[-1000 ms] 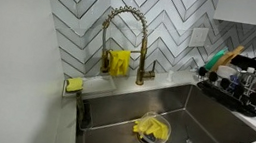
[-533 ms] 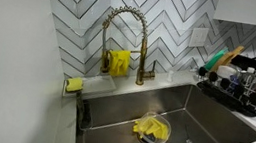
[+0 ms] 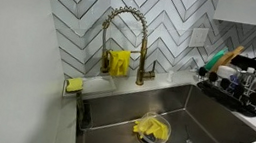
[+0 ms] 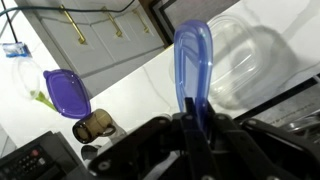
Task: Remove the clear bowl with a light blue lid from the dishes drying rack and place it on the table, flip the light blue lid on the clear bowl to make it fit the clear bowl top perfectly
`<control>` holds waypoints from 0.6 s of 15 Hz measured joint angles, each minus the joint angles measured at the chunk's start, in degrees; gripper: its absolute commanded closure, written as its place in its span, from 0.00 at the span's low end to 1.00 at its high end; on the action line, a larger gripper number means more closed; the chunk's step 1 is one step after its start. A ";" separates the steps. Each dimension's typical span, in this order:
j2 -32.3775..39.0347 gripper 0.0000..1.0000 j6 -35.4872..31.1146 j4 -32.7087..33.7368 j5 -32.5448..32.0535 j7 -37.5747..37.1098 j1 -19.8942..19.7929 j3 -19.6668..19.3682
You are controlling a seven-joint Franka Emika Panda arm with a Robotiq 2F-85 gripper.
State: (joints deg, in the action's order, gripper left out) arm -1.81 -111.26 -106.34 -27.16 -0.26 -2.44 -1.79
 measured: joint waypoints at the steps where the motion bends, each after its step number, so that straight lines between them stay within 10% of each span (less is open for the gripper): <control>1: -0.49 0.98 -1.47 -1.31 -1.34 1.75 0.07 0.09; 9: -6.45 0.90 -11.43 -13.72 -11.70 14.66 0.38 0.62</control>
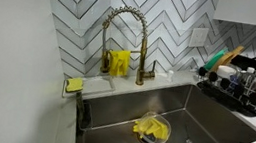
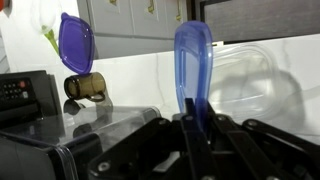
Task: Remove the clear bowl with a light blue lid from the dishes drying rack and place it on the table, flip the light blue lid on the clear bowl to make it fit the clear bowl top perfectly
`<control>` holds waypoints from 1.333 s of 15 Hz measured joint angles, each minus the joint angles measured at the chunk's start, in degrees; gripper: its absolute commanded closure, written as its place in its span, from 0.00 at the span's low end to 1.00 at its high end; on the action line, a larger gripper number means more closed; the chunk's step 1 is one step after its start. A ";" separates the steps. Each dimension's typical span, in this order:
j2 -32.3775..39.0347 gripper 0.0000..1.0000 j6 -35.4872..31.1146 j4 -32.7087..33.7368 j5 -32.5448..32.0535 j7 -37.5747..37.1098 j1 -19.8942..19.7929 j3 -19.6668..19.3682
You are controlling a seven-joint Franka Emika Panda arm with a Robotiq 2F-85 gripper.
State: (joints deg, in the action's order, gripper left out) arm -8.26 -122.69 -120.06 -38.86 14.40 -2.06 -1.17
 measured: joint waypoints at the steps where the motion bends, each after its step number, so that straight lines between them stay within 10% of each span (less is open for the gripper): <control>1: -0.71 0.90 -1.09 -1.29 -0.31 0.84 0.19 0.14; 20: -1.45 0.98 -15.39 -9.11 -5.67 14.00 1.38 -0.80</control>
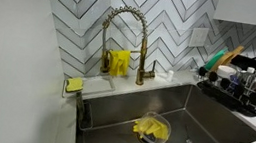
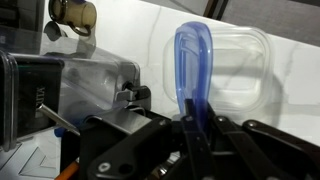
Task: Remove the clear bowl with a light blue lid from the dishes drying rack and place it on the table, flip the light blue lid on the clear bowl to make it fit the clear bowl top perfectly
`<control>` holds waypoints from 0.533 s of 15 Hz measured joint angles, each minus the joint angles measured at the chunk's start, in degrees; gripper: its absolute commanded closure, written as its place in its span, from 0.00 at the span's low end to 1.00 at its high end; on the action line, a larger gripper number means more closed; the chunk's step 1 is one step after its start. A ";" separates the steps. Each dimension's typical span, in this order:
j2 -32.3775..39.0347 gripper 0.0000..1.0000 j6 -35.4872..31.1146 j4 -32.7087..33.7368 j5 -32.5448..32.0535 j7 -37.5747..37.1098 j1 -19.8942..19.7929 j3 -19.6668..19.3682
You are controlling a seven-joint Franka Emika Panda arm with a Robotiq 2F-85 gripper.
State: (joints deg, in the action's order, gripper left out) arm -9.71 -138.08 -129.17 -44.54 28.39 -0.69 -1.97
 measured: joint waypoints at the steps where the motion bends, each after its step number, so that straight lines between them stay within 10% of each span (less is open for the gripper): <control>1: 0.05 0.98 -0.92 -0.34 0.00 -0.27 -0.20 -0.27; 8: 0.28 0.98 -3.05 -0.75 0.00 -4.87 -2.14 -1.21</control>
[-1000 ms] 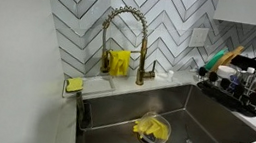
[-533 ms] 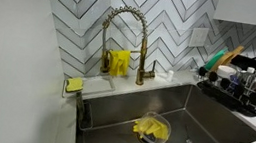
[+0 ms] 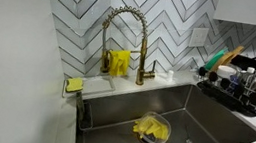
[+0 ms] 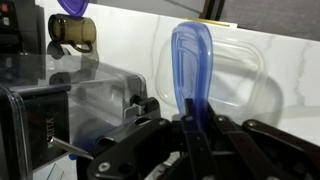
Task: Remove the clear bowl with a light blue lid from the dishes drying rack and place it on the table, flip the light blue lid on the clear bowl to make it fit the clear bowl top perfectly
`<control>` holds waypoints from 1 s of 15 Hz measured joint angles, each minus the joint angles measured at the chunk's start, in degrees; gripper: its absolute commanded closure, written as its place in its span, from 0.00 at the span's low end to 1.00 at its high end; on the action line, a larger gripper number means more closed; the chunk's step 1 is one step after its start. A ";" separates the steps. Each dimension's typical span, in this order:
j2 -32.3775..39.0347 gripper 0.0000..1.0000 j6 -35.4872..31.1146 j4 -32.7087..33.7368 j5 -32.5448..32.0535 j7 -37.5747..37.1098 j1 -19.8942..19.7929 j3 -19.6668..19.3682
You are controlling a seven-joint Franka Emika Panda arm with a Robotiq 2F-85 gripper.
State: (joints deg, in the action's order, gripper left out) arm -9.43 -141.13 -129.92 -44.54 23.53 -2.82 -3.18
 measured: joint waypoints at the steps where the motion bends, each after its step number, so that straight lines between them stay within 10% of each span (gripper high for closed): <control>1: 0.00 0.98 0.50 0.02 0.00 -0.98 -0.29 -0.07; 15: 3.09 0.98 6.08 6.67 -3.68 -10.54 -0.84 2.05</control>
State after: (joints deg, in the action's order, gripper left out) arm -6.34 -135.05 -123.25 -48.22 12.99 -3.66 -1.13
